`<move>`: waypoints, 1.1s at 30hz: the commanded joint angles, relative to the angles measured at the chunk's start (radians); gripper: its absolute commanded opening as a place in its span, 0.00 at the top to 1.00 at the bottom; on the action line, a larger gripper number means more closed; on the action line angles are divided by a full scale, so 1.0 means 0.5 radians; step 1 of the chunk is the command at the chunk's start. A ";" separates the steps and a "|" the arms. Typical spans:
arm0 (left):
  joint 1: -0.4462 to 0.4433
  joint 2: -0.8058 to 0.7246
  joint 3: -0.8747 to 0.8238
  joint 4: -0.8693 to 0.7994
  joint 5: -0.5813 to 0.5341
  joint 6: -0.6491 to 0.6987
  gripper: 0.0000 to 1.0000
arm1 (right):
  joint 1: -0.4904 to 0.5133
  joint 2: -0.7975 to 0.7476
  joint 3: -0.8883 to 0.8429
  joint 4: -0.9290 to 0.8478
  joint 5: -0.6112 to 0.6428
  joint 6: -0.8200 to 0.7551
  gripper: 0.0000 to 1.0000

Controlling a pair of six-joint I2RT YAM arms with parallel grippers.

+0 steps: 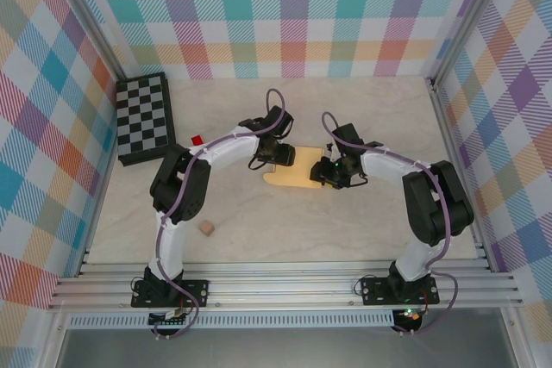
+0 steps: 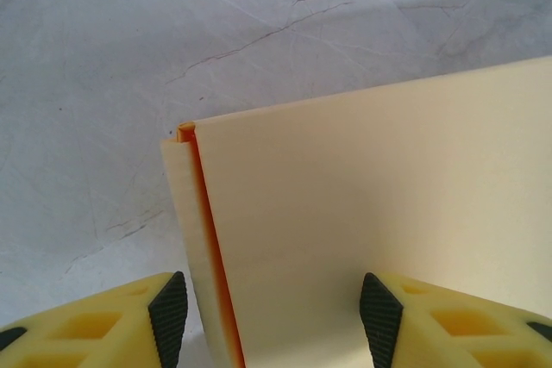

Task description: Fold the paper box

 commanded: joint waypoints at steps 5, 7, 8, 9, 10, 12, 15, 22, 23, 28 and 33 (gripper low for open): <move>0.014 0.047 -0.046 -0.126 0.003 -0.017 0.43 | 0.001 0.002 0.014 -0.050 0.081 -0.036 0.61; 0.015 0.037 -0.023 -0.153 -0.012 0.003 0.42 | 0.001 0.004 0.021 -0.064 0.111 -0.053 0.61; 0.017 0.020 -0.010 -0.172 -0.019 0.020 0.42 | 0.001 0.003 0.023 -0.074 0.120 -0.060 0.60; 0.023 0.001 0.002 -0.202 -0.029 0.030 0.41 | 0.002 0.004 0.023 -0.074 0.129 -0.067 0.61; 0.035 -0.022 0.012 -0.227 -0.033 0.033 0.40 | -0.001 0.007 0.020 -0.080 0.133 -0.069 0.61; 0.082 -0.086 0.038 -0.302 0.001 0.037 0.35 | 0.001 0.004 0.012 -0.073 0.137 -0.068 0.61; 0.136 -0.190 0.037 -0.404 -0.022 0.102 0.31 | 0.001 -0.001 0.006 -0.068 0.143 -0.056 0.61; 0.165 -0.506 -0.352 -0.261 0.240 0.005 0.33 | 0.001 -0.008 0.023 -0.063 0.124 -0.028 0.61; 0.163 -0.533 -0.426 -0.200 0.285 -0.038 0.33 | 0.001 -0.010 0.025 -0.061 0.120 -0.026 0.61; 0.148 -0.528 -0.538 0.002 0.354 -0.088 0.31 | 0.001 -0.012 0.063 -0.083 0.112 -0.030 0.61; 0.097 -0.426 -0.461 0.073 0.400 -0.097 0.30 | 0.001 -0.011 0.100 -0.109 0.098 -0.033 0.61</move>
